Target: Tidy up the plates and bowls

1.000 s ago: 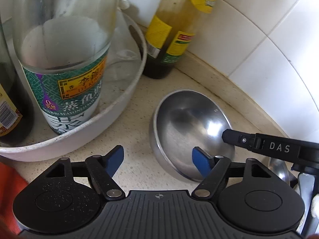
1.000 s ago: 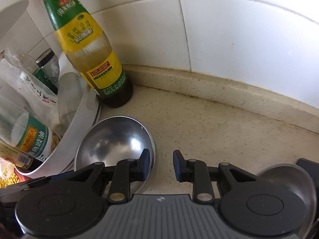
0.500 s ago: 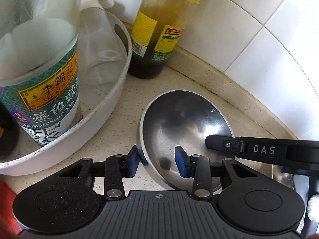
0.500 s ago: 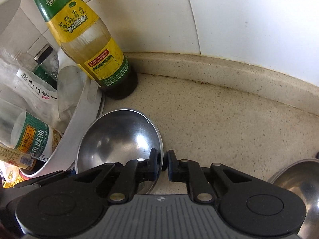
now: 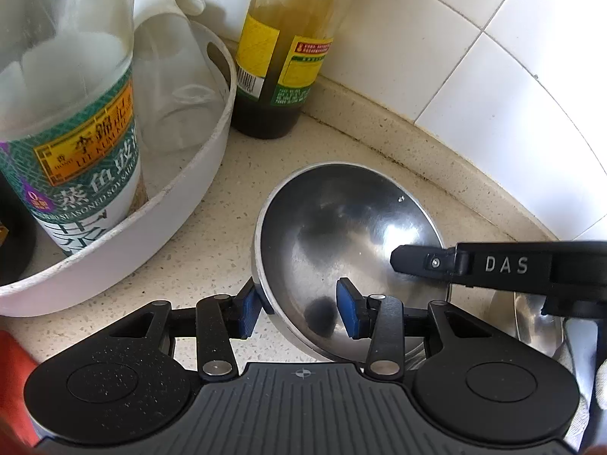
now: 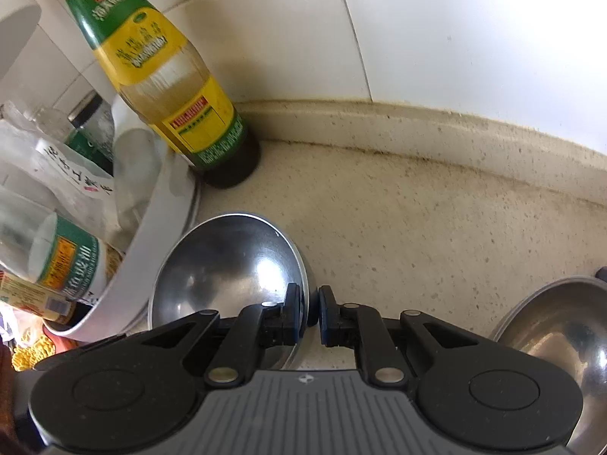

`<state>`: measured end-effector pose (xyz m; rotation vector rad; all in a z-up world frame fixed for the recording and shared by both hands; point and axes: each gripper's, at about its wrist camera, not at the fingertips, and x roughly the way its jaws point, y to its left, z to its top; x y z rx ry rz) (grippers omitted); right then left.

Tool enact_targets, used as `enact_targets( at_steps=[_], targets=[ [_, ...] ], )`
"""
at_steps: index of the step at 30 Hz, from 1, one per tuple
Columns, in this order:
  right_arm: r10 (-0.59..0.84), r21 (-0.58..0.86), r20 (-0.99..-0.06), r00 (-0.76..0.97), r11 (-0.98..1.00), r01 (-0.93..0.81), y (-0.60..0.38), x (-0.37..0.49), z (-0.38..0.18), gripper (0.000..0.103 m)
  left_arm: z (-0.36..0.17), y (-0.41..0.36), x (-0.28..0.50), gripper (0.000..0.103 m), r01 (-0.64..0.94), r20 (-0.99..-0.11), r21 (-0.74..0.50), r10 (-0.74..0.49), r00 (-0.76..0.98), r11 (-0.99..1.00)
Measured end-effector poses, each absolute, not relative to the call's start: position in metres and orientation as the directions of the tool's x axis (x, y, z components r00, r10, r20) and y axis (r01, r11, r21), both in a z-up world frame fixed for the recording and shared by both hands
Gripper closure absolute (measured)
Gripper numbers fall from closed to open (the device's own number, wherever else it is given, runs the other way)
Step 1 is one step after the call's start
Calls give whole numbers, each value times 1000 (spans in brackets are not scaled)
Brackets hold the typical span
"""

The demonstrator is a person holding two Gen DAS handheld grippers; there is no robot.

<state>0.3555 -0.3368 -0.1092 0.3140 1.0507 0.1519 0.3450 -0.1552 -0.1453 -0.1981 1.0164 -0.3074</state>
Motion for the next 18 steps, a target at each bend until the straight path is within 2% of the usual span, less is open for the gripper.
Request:
enact_targets(
  at_steps=[18],
  targets=[
    [250, 316, -784, 568, 949, 19, -341, 343, -77, 91, -111, -163, 331, 47, 210, -745, -290, -358, 563, 934]
  ],
)
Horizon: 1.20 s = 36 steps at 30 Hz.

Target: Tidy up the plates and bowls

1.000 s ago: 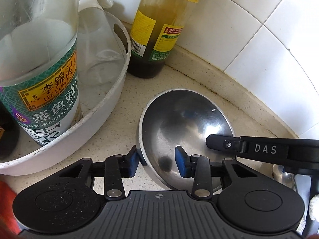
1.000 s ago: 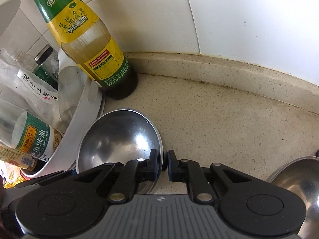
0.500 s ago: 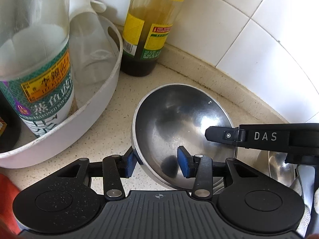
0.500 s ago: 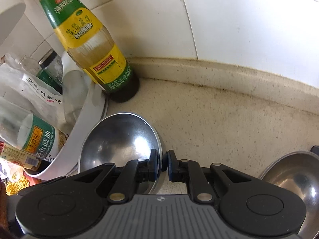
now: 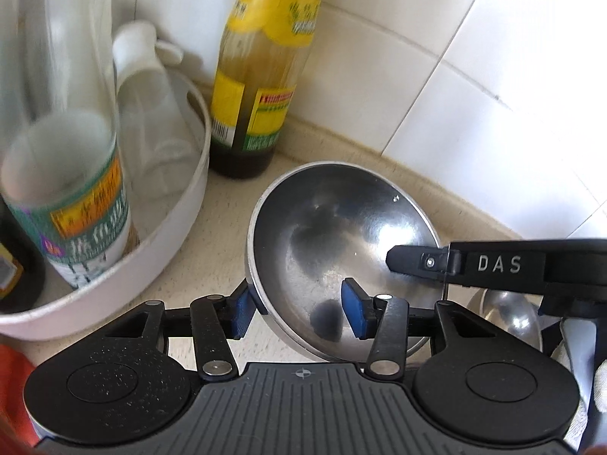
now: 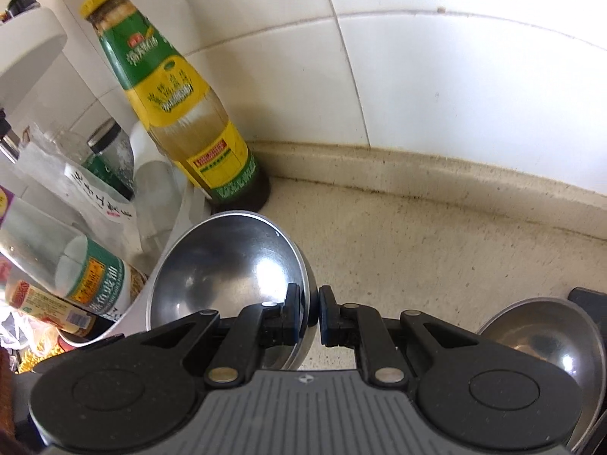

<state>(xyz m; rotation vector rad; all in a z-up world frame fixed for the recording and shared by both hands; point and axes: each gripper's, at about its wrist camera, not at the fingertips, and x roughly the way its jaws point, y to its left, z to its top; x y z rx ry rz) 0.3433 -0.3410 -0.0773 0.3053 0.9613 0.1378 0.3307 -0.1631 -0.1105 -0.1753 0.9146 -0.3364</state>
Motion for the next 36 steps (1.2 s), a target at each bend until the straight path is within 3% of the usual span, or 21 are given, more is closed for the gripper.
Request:
enact_targets(
  at_steps=[23, 36],
  targets=[
    [108, 249, -686, 720, 964, 92, -357, 258, 13, 91, -31, -185, 278, 44, 405, -610, -267, -479, 632, 874],
    [136, 256, -661, 738, 965, 52, -332, 203, 30, 90, -13, -158, 222, 38, 441, -586, -244, -494, 642, 863]
  ],
)
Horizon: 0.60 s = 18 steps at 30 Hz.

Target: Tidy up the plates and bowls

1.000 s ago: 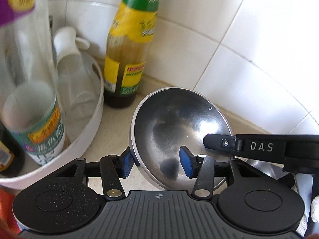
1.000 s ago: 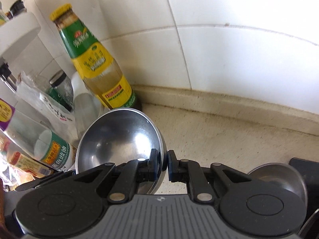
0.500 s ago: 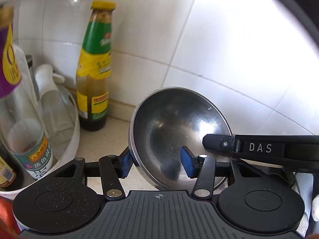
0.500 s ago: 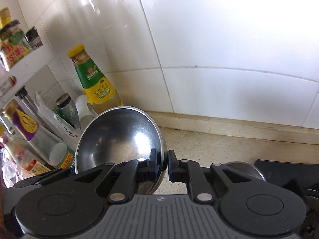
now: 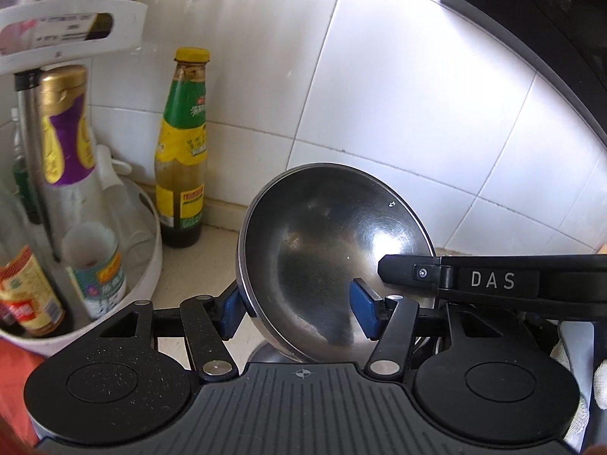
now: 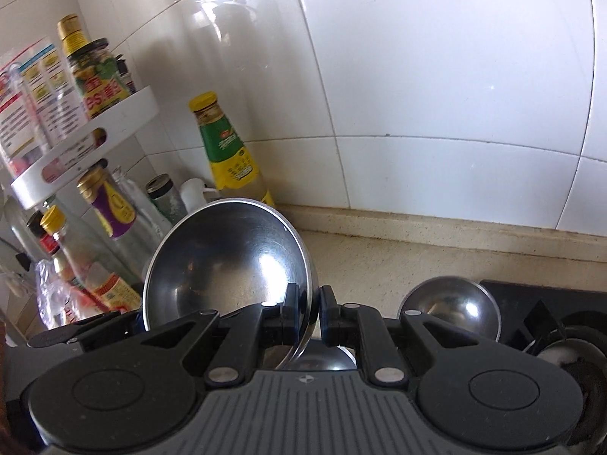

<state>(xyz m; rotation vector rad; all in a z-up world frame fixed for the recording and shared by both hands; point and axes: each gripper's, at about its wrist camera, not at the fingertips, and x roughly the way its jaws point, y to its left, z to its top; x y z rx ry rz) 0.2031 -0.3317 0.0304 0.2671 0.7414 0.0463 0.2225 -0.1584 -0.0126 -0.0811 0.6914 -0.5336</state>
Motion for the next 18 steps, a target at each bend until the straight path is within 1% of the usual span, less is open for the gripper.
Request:
enact_targets(
  at_steps=[9, 18],
  targets=[
    [175, 279, -687, 705, 960, 35, -319, 175, 9, 90, -30, -149, 200, 35, 438, -633, -217, -467, 617, 872],
    [179, 309, -721, 669, 948, 79, -321, 176, -18, 89, -55, -151, 205, 35, 438, -683, -211, -453, 574, 874]
  ],
)
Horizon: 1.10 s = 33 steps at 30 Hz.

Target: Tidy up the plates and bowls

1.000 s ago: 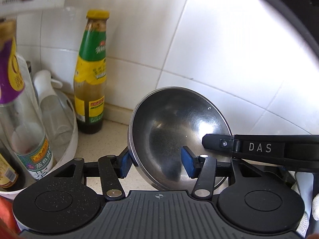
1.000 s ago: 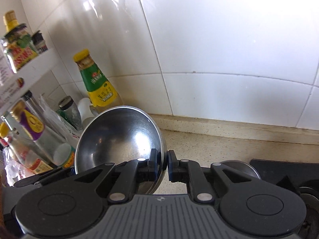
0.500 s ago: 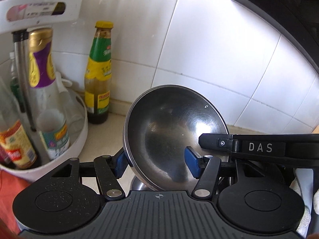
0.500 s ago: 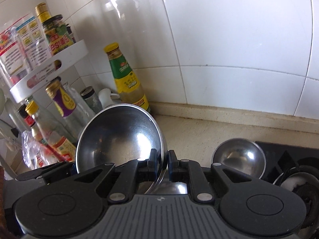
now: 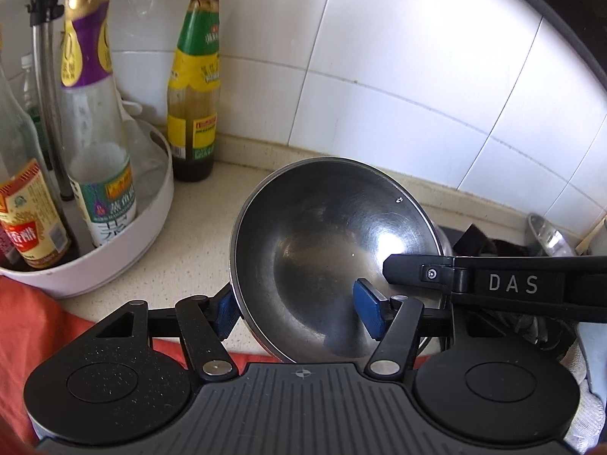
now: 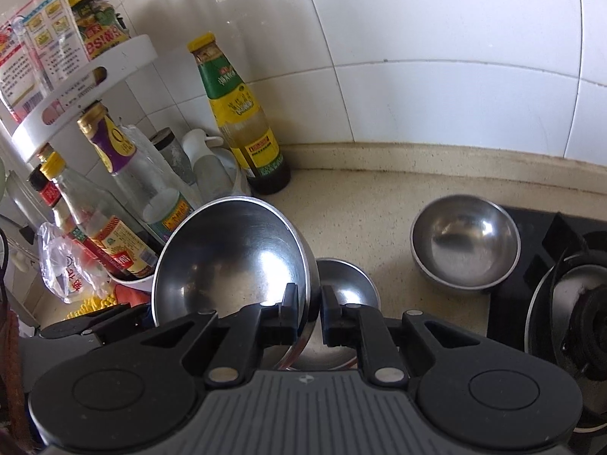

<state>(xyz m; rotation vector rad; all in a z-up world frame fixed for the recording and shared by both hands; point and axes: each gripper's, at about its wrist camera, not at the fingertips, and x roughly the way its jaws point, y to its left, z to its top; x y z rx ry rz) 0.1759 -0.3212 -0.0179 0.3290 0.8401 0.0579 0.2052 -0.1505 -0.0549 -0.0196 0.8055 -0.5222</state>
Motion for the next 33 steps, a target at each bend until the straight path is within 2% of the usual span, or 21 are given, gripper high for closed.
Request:
enact_targets(
  at_steps=[17, 29, 31, 33],
  targets=[
    [136, 305, -789, 599, 933, 191, -331, 208, -63, 87, -98, -172, 246, 35, 476, -757, -207, -448, 476, 855],
    [138, 290, -815, 563, 938, 189, -331, 215, -69, 82, -101, -173, 251, 35, 510, -781, -200, -450, 433, 837],
    [134, 277, -815, 564, 945, 176, -329, 213, -67, 81, -99, -170, 249, 34, 518, -777, -189, -450, 440, 834],
    [122, 268, -811, 573, 947, 177, -330, 211, -63, 76, -95, -167, 247, 27, 514, -769, -179, -445, 459, 839]
  ],
)
